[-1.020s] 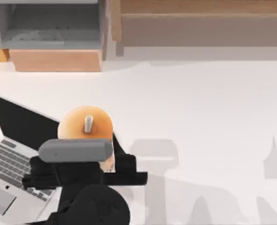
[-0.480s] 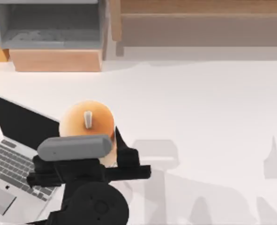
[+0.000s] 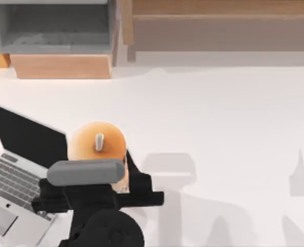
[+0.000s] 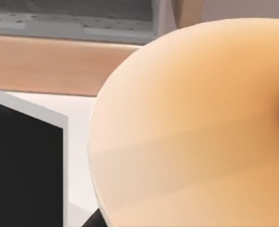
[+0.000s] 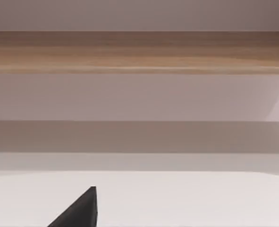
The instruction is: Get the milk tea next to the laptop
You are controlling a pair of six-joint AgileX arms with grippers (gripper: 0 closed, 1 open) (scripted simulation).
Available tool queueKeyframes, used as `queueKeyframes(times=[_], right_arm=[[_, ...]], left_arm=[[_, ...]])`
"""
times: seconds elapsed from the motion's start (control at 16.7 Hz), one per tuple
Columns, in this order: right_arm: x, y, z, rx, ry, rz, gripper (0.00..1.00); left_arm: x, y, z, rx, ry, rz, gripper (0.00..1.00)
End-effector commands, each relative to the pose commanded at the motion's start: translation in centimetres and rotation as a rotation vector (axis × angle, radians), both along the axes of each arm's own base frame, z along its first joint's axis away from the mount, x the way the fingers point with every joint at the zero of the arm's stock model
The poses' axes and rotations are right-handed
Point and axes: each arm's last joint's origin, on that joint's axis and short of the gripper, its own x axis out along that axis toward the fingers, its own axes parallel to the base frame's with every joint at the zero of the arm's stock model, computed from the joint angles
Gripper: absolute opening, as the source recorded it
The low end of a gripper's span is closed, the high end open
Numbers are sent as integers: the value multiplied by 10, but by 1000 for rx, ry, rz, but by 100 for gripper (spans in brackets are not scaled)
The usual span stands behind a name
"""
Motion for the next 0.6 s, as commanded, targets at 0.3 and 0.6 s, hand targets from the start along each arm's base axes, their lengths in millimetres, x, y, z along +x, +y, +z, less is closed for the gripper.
queueKeyframes(times=[0.3,0.6], right_arm=[[0,0,0,0,0,0,100],[0,0,0,0,0,0,100]], left_arm=[[-2,4,-11,51,24,-9,0],[-2,4,-11,51,24,-9,23]])
